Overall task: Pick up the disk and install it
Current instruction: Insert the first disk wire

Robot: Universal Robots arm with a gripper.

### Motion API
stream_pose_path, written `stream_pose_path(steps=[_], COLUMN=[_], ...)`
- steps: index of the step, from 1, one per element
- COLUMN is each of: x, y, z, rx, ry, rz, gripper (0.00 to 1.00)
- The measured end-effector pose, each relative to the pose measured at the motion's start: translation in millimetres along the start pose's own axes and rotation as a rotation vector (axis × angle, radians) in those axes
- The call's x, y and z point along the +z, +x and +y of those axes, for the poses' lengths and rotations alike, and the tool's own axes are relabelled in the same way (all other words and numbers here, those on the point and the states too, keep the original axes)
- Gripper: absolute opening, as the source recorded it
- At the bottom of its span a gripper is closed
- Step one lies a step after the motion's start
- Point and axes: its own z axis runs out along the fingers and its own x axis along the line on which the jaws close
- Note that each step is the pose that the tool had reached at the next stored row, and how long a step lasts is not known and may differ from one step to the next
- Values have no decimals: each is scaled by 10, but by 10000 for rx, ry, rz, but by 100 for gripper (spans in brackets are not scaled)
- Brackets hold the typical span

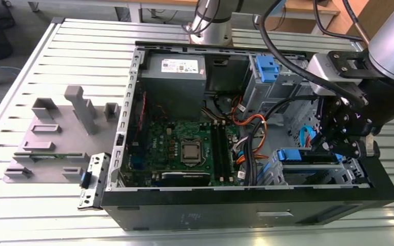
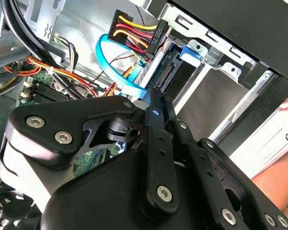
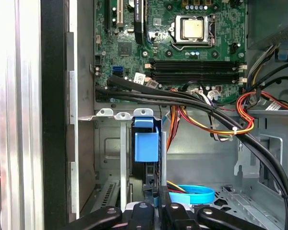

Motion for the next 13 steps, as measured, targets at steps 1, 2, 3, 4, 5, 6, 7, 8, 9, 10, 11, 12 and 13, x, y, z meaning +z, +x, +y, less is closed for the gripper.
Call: stream_pose_path(steps=[1,2,3,4,5,6,7,8,9,10,11,12,13], x=[1,5,9,12,12,12,13,13,14,20,27,27,26], y=[0,0,0,0,0,0,0,0,0,0,0,1,1], z=[2,6,10,11,11,11,12,12,12,12,12,12,12], rx=[0,2,2,1,0,0,0,0,1,1,1,0,0], ry=[3,11,22,28,29,30,30,30,30,30,30,30,30], rz=[-2,-3,-3,-2,-2,0,-1,-2,-2,-6,-7,-3,-2], gripper=[16,16,16,16,16,16,16,16,16,16,16,16,16])
